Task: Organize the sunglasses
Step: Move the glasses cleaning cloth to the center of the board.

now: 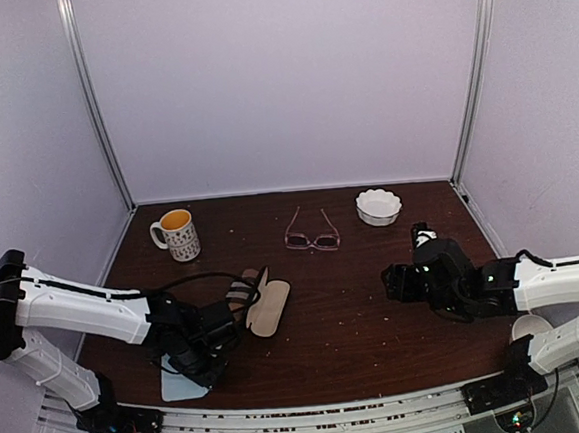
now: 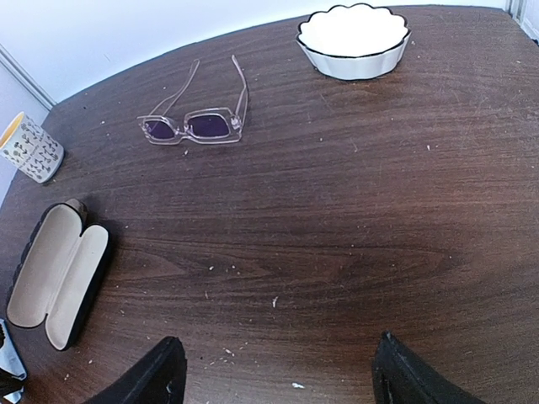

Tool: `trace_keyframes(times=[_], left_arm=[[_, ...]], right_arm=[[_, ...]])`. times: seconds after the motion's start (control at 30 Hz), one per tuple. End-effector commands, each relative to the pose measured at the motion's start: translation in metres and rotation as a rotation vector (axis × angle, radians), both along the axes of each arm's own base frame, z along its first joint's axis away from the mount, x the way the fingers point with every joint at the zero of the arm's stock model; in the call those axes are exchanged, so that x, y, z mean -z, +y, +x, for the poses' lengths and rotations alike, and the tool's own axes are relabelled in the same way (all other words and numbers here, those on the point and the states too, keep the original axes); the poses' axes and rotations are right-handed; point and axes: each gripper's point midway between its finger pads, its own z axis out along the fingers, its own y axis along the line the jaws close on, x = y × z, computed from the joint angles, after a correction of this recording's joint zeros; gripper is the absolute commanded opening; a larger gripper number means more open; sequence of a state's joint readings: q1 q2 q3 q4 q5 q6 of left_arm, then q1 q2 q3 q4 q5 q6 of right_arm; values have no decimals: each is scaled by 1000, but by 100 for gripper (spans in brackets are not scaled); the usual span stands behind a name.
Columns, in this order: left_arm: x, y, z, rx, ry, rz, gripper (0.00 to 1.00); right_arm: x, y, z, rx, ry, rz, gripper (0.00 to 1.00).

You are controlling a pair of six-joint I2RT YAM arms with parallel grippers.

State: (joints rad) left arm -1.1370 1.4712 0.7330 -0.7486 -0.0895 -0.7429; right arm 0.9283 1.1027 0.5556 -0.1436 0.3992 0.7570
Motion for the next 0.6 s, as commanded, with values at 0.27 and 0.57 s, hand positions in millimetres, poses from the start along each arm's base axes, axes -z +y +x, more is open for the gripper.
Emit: trace_keyframes(times=[0.27,0.57], left_arm=[[-7,-70,2,147,45,-183,0],[-25,-140,12,265,80,-311,0]], right_arm=[[-15,3,7,8,-31,31,77],[-16,-1,6,15,-47,49,77]])
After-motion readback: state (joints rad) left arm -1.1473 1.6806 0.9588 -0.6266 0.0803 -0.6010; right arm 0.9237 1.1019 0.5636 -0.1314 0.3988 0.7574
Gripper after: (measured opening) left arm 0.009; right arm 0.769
